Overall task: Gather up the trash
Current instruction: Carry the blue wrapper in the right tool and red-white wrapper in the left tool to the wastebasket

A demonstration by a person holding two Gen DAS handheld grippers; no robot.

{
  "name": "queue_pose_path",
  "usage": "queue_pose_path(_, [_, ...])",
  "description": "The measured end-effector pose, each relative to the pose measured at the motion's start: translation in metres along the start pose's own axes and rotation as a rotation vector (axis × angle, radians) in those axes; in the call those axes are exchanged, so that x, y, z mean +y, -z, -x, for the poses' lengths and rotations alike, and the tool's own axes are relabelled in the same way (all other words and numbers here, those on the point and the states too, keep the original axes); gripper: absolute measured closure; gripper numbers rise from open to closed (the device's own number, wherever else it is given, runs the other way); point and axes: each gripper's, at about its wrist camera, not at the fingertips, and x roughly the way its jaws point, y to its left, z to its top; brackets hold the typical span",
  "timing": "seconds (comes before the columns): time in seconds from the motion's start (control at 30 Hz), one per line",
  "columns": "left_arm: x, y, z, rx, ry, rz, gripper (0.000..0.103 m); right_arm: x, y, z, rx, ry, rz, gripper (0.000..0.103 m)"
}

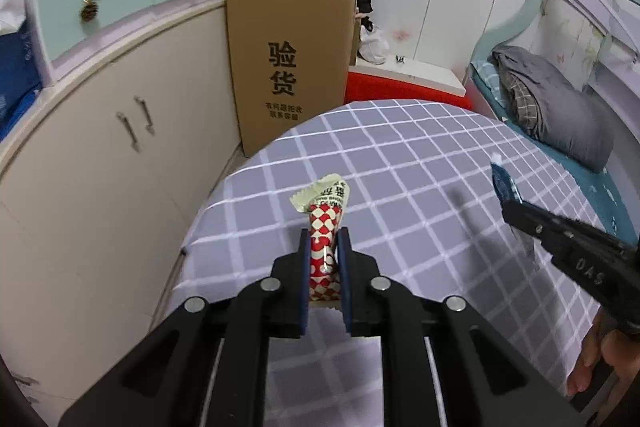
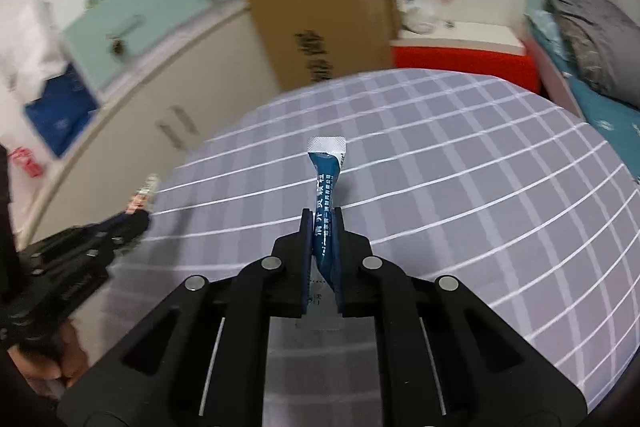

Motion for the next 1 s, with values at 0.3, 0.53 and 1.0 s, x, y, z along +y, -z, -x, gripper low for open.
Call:
queue_pose_path(0.3, [0.070, 0.068, 0.086, -0.061, -0.052, 0.078, 0.091, 0.123, 0.055, 0.037, 0.021, -0.240, 0.151, 0.094])
queue_pose_path(0.53, [0.136, 0.141, 0.136, -0.085, -0.175, 0.165, 0.091, 0.223, 0.113, 0.035, 0.093, -0.391, 0.244, 0.094])
queue_pose_path(1.0, [0.248, 0.273, 0.092, 0.123, -0.264, 0.437, 0.091, 0.343, 0.228, -0.051, 0.255, -0.388, 0.424, 0.094])
